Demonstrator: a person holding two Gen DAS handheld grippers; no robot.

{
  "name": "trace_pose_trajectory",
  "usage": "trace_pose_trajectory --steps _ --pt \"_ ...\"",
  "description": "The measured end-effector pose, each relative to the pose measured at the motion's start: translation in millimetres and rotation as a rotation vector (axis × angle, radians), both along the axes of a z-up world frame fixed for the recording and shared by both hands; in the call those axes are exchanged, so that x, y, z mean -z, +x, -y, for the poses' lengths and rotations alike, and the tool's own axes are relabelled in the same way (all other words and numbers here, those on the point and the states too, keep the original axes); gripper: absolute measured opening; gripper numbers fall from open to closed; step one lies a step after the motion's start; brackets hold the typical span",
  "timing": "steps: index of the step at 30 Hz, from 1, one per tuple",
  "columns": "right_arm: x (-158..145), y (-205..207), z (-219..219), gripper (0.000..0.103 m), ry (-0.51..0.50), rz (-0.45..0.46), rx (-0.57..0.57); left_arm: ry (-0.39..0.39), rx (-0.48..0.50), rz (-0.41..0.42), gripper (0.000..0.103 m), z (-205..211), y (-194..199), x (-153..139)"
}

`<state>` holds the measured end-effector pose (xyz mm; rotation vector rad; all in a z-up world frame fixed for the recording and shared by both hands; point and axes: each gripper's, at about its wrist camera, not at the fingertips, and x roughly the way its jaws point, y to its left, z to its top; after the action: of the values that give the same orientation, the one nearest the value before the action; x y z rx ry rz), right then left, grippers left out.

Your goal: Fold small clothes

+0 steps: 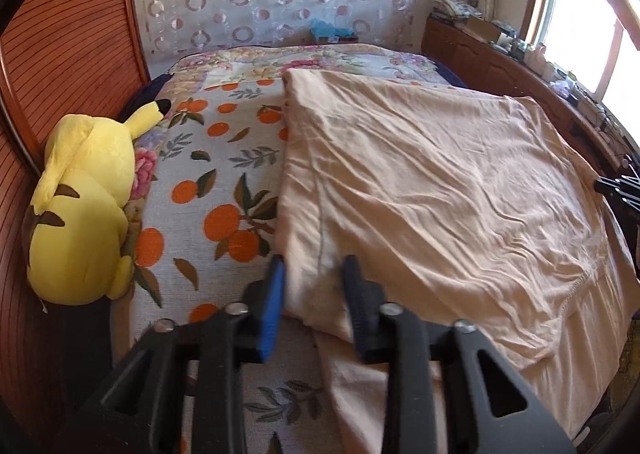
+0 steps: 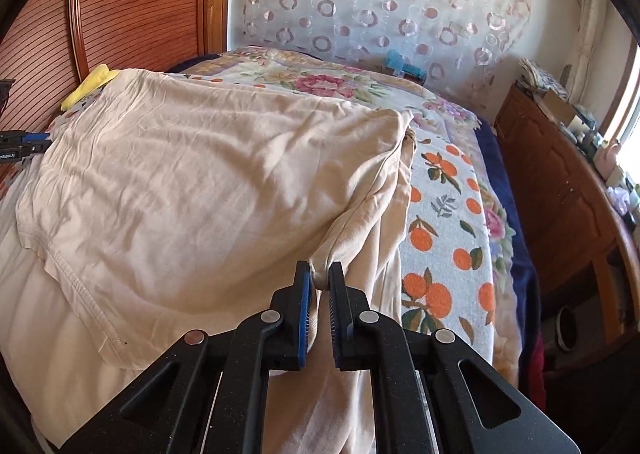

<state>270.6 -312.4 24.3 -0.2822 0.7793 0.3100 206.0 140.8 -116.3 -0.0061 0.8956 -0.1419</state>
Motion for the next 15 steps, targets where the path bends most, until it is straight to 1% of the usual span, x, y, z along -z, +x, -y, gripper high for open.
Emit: trace_pose_trajectory --steps 1,4,7,10,15 --pt "-2 0 1 0.008 0.004 0.007 0.002 0.013 -0.001 0.009 0.010 3 -2 -3" --pt "-8 -1 3 0.007 0.014 0.034 0.008 0.009 0.001 0.059 0.007 5 -10 -19" --pt "-20 -9 7 0.007 0.030 0.076 0.012 -0.010 0.006 0.105 0.007 7 -18 -41" --pt "-35 -19 14 0.007 0.056 0.119 0.010 -0.031 0.034 0.133 0.006 12 -29 -61" --pt "-52 -47 22 0.006 0.079 0.154 -0.013 -0.058 0.073 0.180 0.006 17 -53 -85"
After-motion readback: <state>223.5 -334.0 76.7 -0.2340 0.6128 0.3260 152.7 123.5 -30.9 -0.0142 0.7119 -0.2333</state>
